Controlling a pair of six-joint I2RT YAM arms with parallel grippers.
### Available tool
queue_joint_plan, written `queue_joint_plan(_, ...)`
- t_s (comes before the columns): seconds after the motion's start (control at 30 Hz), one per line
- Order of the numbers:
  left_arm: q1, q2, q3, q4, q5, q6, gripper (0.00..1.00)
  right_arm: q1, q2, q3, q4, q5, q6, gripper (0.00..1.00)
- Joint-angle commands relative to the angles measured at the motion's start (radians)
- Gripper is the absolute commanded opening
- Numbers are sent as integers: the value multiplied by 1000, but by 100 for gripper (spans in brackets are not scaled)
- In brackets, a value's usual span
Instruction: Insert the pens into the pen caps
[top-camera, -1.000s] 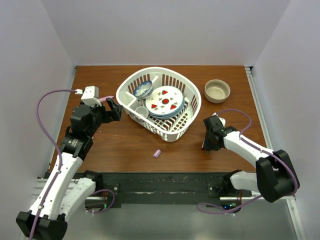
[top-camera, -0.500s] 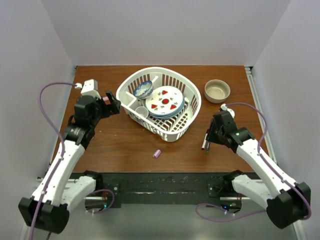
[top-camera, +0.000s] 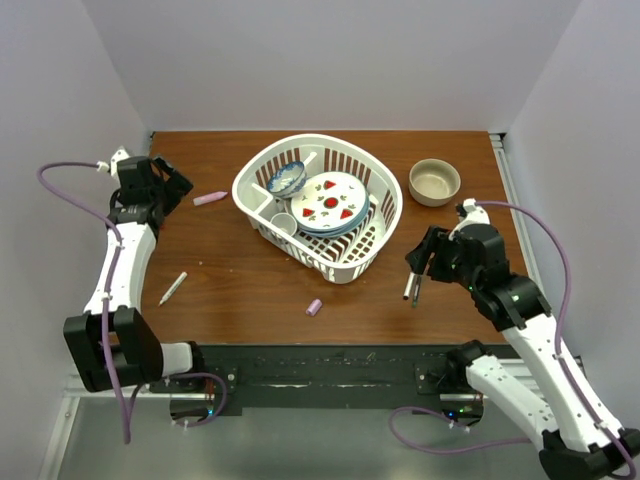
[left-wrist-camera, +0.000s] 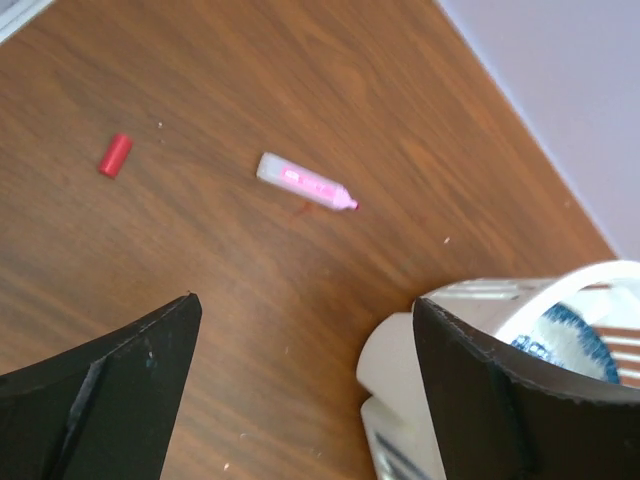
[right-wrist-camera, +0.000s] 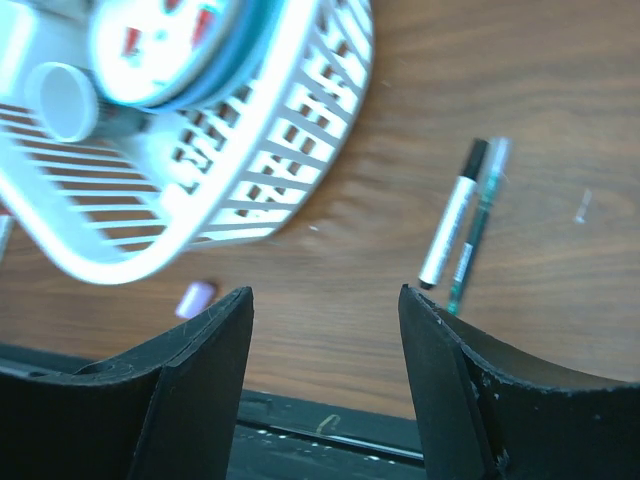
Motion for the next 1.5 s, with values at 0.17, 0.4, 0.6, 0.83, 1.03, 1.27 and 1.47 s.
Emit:
queue_joint_plan(0.17,17,149,149,217,51,312,89,-5,-67,79,38,-58,-58,64)
queue_joint_plan(0.4,26,401,310,185,155,404,88,-5,-130,94,41,-58,-87,64)
queue_joint_plan(0.6,28,557,360,185,243,453,86,-5,-146,119,20,-51,-126,64)
queue_joint_plan(0.83,33,697,437,139,299,507,85,-3,-153,97,18,-46,-127,64)
queue_joint_plan(1.03,34,792,486,116,318,518,84,-5,-159,76,33,-47,-120,64)
queue_joint_plan(1.27,33,855,488,102,323,542,83,-5,-159,96,13,-35,-132,64)
queue_joint_plan(1.47,33,820,422,107,326,556,80,-5,-175,90,7,-29,-129,64)
